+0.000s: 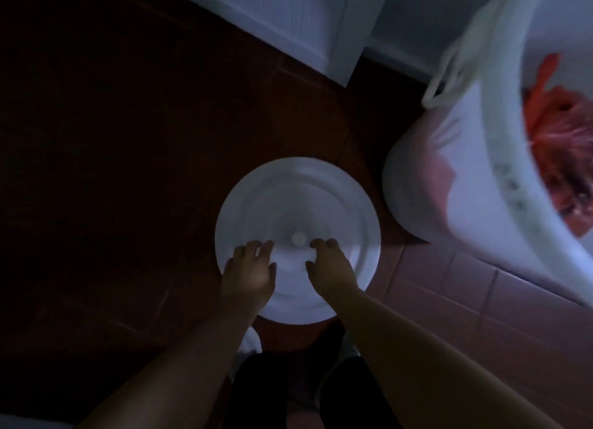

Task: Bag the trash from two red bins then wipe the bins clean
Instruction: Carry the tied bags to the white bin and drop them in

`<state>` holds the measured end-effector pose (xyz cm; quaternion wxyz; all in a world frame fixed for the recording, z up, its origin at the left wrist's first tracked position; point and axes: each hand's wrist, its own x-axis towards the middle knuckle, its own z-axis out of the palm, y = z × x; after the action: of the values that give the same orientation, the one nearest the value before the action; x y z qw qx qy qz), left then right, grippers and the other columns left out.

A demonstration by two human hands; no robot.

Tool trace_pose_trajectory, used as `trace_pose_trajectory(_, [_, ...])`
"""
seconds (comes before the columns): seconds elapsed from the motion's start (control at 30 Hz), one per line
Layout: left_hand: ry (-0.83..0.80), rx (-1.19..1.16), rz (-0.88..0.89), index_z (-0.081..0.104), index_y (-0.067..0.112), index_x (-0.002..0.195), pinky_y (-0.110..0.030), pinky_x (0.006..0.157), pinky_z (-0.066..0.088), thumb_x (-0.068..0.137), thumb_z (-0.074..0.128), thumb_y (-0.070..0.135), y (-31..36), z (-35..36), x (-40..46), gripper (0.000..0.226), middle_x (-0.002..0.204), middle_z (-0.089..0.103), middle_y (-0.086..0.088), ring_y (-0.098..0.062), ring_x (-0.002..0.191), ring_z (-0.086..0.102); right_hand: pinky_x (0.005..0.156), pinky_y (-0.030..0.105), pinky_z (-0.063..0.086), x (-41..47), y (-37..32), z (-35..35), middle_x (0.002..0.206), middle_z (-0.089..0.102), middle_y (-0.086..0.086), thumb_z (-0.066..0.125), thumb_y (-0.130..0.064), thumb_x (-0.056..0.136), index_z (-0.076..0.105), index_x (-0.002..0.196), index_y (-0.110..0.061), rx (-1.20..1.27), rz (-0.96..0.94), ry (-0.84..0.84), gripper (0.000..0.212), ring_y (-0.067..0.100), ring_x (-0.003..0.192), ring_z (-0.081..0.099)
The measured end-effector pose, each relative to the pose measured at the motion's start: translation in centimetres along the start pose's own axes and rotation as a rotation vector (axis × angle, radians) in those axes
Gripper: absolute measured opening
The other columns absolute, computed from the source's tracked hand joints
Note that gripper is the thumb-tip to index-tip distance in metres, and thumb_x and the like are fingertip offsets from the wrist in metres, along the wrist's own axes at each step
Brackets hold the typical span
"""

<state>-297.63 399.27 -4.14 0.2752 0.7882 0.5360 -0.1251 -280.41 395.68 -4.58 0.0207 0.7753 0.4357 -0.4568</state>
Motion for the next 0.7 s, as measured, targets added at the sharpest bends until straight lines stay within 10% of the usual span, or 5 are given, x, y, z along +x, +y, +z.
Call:
trace_pose_trajectory(0.3, [0.047, -0.026, 0.05, 0.054, 0.017, 0.137, -0.041, 0.094, 0.047, 0.094, 0.056, 0.021, -7.7, 14.9, 6.4, 0.043, 0.137, 0.052, -0.005, -0.026, 0.124, 0.048, 0.093, 0.047, 0.051, 14.2, 2.2, 13.2, 0.147, 0.024, 0.015, 0.06, -0.024, 0.098, 0.03, 0.149, -0.027, -0.154, 0.061, 0.014, 0.059, 0.037, 0.122, 0.048])
trace_pose_trajectory(0.7, [0.097, -0.116, 0.064, 0.06, 0.009, 0.129, -0.046, 0.096, 0.048, 0.091, 0.059, 0.013, -10.8, 18.2, 9.6, 0.038, 0.128, 0.059, -0.011, -0.03, 0.121, 0.052, 0.085, 0.048, 0.052, 19.0, 4.2, 16.5, 0.141, 0.029, 0.018, 0.054, -0.01, 0.096, 0.043, 0.135, -0.018, -0.203, 0.034, 0.112, 0.041, 0.04, 0.106, 0.056])
